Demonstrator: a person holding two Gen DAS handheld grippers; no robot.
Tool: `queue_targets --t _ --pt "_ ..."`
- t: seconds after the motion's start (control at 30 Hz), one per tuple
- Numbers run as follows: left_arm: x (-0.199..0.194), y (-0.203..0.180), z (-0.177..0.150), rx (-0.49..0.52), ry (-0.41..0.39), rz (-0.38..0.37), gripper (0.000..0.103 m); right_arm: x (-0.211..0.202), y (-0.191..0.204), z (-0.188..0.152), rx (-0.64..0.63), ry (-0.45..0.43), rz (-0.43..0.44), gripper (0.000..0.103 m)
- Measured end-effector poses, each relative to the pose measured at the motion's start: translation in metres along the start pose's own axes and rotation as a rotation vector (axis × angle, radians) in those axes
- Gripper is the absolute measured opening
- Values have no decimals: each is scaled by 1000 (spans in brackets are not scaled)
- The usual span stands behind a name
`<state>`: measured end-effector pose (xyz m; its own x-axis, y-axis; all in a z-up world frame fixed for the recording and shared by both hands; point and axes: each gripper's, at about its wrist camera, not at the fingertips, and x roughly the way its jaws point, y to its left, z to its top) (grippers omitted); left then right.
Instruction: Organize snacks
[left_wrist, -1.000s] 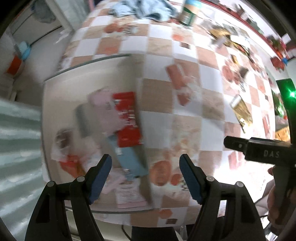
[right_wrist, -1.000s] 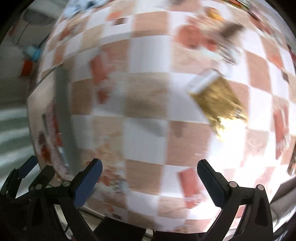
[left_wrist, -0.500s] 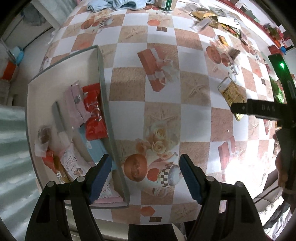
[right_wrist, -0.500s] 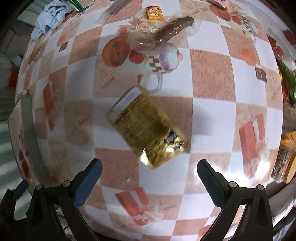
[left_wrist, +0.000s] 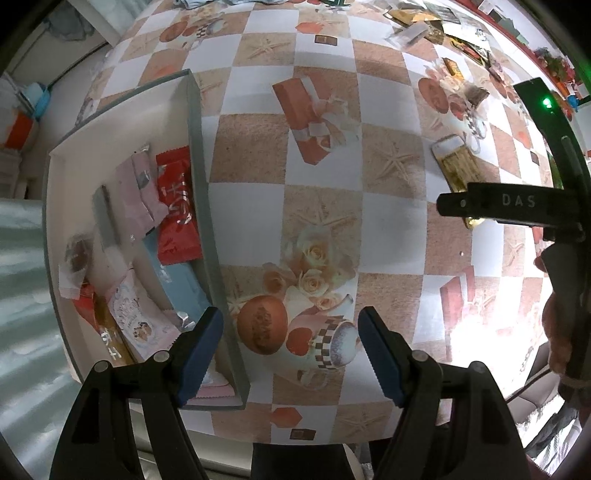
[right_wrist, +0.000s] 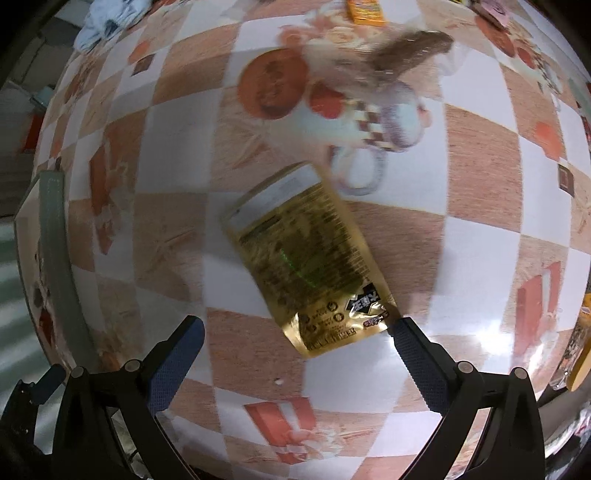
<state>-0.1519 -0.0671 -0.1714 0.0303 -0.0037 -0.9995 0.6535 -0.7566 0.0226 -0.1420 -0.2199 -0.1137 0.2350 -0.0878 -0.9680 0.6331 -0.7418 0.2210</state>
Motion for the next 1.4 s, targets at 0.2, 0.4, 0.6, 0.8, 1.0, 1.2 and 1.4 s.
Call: queue_targets --t 0.2,0.4,0.6,0.8,1.0,1.2,1.4 --pt "2 5 1 -2 4 6 79 1 36 -9 -41 9 51 103" --pt "6 -8 -3 29 11 -6 79 -7 34 -27 2 4 51 103" --pt "16 -42 -16 122 45 -31 79 -10 -2 -58 55 32 7 103" --pt "20 -65 -27 206 66 -46 79 -4 -26 -86 106 57 -25 103" --pt "21 -69 -31 213 76 -44 79 6 -48 -102 127 71 -49 103" --pt "21 -65 -32 204 78 -45 79 34 -35 -107 102 77 -93 103" --pt "19 -66 -30 203 75 -46 79 40 -28 -92 100 84 -115 103"
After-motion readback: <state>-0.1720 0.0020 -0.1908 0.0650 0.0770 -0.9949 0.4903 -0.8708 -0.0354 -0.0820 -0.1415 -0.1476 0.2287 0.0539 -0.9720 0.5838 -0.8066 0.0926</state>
